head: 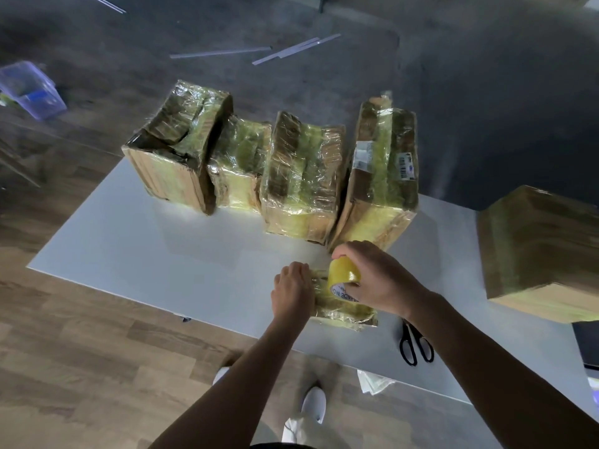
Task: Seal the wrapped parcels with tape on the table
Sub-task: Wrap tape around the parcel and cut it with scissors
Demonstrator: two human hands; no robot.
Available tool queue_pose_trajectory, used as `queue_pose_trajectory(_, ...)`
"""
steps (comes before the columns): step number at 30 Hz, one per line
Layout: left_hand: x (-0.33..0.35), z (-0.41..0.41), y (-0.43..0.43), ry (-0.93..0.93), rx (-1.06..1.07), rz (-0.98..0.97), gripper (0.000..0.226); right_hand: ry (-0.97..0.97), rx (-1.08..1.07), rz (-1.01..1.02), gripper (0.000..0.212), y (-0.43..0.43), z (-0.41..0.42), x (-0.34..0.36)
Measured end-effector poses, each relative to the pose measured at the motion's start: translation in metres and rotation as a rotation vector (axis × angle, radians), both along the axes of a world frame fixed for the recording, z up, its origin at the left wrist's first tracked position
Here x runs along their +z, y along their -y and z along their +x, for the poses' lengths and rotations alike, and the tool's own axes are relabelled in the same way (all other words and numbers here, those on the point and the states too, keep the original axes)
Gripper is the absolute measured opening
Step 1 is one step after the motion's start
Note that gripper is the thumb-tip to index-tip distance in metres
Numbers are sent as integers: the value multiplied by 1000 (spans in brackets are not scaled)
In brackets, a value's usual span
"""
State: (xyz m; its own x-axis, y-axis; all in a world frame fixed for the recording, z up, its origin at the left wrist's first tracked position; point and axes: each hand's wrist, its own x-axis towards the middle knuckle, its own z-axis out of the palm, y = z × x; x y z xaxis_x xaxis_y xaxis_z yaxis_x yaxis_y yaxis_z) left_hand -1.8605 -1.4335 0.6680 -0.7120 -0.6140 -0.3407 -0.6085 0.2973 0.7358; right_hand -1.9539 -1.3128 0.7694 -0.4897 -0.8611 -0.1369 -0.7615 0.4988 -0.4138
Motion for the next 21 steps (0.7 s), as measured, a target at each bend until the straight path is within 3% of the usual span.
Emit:
queue_pose_trajectory(4, -3, 2, -2, -57, 62, -1, 31, 126, -139, -105, 58, -7, 1, -4)
queue_pose_trajectory(10, -4, 3, -2, -65, 34, -49, 31, 287, -116, -93, 61, -31, -11, -11)
queue_pose_trajectory(12, -5, 3, -1, -59, 19, -63, 31, 243, -66, -70, 58, -40, -17, -11)
queue_pose_trajectory(17, -5, 3, 2, -30, -5, -83, 31, -84, 92, 74, 54, -51, -33, 0)
queue_pose_trajectory(21, -7, 5, 4, -99, -61, -178, 33, -160, 78, 141, 49, -46, -33, -1)
